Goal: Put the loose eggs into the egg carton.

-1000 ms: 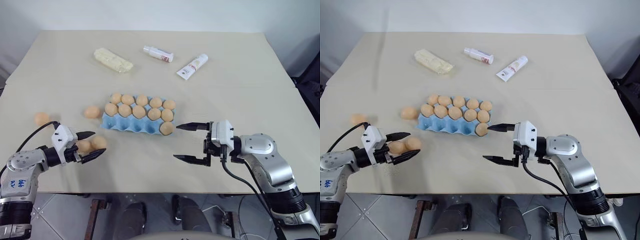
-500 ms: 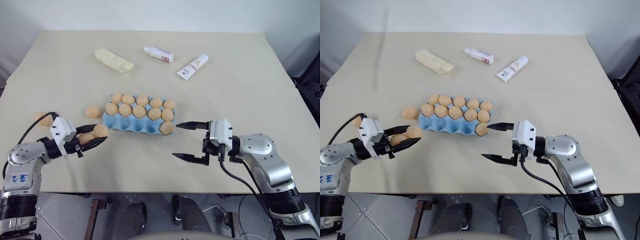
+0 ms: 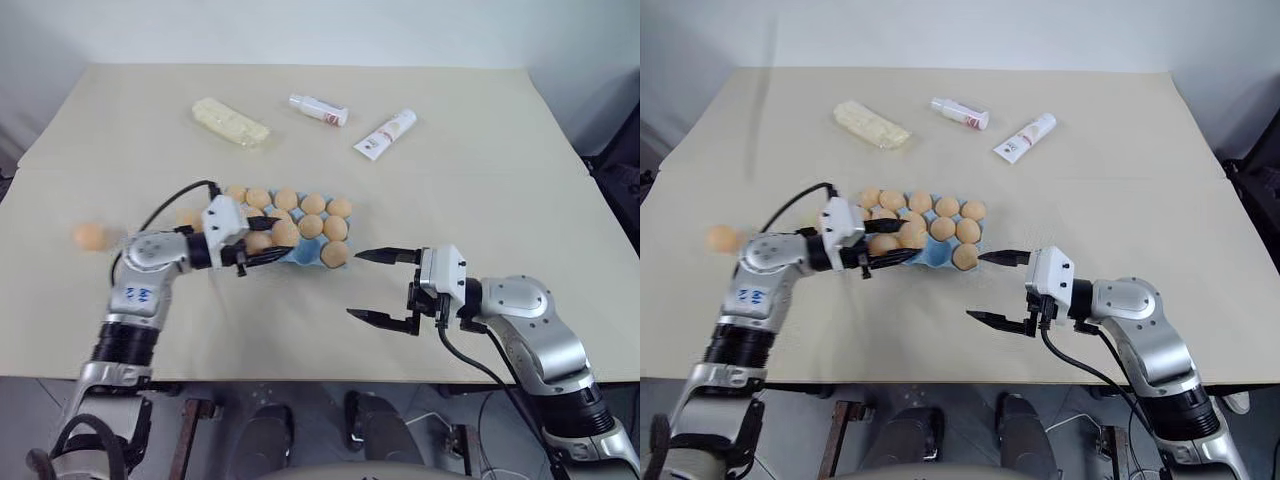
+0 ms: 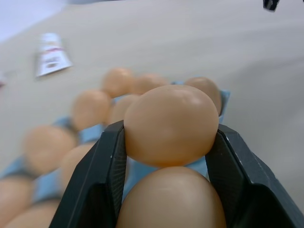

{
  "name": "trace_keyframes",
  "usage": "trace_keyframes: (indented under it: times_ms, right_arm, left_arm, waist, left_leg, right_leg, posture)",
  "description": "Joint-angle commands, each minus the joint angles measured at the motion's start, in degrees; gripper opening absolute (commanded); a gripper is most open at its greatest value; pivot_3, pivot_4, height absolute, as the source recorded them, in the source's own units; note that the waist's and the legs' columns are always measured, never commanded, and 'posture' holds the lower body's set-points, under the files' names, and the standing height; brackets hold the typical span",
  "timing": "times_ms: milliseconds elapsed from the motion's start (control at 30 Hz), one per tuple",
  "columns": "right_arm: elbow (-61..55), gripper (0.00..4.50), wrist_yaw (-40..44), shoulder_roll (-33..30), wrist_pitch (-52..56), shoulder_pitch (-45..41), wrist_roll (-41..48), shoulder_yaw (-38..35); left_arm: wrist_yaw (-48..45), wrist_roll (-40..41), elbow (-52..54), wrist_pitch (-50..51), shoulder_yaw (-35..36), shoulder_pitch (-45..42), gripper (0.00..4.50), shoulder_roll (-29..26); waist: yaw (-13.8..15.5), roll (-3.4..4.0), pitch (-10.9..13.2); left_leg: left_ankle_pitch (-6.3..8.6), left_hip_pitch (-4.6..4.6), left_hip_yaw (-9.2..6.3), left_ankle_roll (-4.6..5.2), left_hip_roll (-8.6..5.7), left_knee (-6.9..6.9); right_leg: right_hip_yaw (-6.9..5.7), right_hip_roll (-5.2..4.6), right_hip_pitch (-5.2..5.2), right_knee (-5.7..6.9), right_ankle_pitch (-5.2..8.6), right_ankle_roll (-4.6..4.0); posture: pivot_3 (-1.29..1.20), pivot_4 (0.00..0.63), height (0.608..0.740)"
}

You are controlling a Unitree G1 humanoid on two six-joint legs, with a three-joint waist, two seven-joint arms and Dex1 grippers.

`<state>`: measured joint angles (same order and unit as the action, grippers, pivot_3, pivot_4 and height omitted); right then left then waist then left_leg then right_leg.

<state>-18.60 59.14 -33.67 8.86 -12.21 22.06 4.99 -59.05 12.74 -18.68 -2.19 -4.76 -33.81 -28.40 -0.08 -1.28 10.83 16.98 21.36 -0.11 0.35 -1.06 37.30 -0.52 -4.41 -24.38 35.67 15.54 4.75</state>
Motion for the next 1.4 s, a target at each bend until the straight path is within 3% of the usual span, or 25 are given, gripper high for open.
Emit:
trace_keyframes:
  times_ms: [33,200,467,800,900,1033,1233,1400]
  right_arm:
    - [-4.19,4.50,-2.10,-0.92,0.17,1.64,0.60,-2.56]
    - [-6.44,4.50,-4.34,-1.10,0.85,4.40,0.89,-3.78]
    - [-6.11,4.50,-5.27,0.05,1.20,4.98,2.26,-3.88]
    - [-1.82,4.50,-1.75,1.30,0.75,0.34,4.27,-2.03]
    - [-0.21,4.50,-0.35,1.98,0.36,-1.39,4.39,-0.98]
    - [1.63,4.50,2.08,4.07,-1.10,-4.77,4.66,1.06]
    - [3.28,4.50,4.78,5.25,-2.43,-6.39,4.75,2.02]
    - [4.71,4.50,6.33,5.50,-2.63,-7.15,4.96,2.19]
  left_arm:
    - [-1.11,-1.60,-4.61,-3.20,-0.84,-3.03,2.13,1.16]
    - [-2.63,-2.84,-8.90,-6.10,-1.74,-4.26,2.13,1.78]
    - [-5.51,0.79,-6.68,-5.54,0.46,-2.78,4.48,0.88]
    - [-5.62,7.51,4.46,-2.20,11.74,5.41,4.48,-9.10]
    - [-3.63,9.35,9.46,0.09,17.58,10.83,4.48,-12.99]
    - [-1.87,11.35,15.09,2.16,31.07,27.64,4.48,-18.04]
    - [8.48,11.26,18.51,2.78,43.67,41.94,4.48,-13.48]
    - [15.30,11.47,24.89,4.59,45.21,49.16,4.48,-7.13]
  waist:
    - [0.00,-0.01,0.01]
    - [0.13,-0.02,0.01]
    - [0.03,-0.02,0.01]
    - [-0.09,-0.05,0.03]
    - [-0.13,-0.05,0.03]
    - [-1.67,-0.06,0.03]
    - [-1.03,-0.06,0.03]
    - [-0.52,-0.11,0.00]
  left_leg:
    - [0.00,0.00,0.02,0.00,0.00,0.00]
    - [0.00,-0.04,0.09,0.01,0.00,0.02]
    - [0.02,-0.04,0.13,0.10,-0.02,0.13]
    - [0.02,-0.06,0.12,0.10,0.06,0.02]
    - [0.04,-0.04,0.12,0.13,0.05,0.00]
    - [0.11,-0.08,0.21,0.12,0.14,-0.22]
    - [0.17,-0.08,0.08,0.02,0.24,-0.23]
    - [0.21,-0.08,0.13,0.10,0.23,-0.21]
  right_leg:
    - [0.00,0.00,-0.01,0.02,0.00,0.01]
    - [-0.02,0.00,-0.02,0.05,-0.02,0.03]
    - [0.13,-0.03,0.02,0.05,-0.07,0.12]
    - [0.33,-0.04,-0.03,0.00,-0.07,0.06]
    - [0.35,-0.10,-0.02,-0.09,-0.07,0.06]
    - [0.48,-0.10,-0.08,-0.16,-0.04,0.01]
    - [0.29,-0.09,-0.06,-0.20,0.05,-0.14]
    - [0.33,-0.14,0.02,-0.36,0.03,-0.12]
  posture:
    - [0.00,0.150,0.740]
    - [0.00,0.150,0.740]
    - [0.00,0.150,0.740]
    - [0.00,0.150,0.740]
    - [0.00,0.150,0.740]
    - [0.00,0.150,0.740]
    - [0.00,0.150,0.740]
    - [0.00,0.150,0.740]
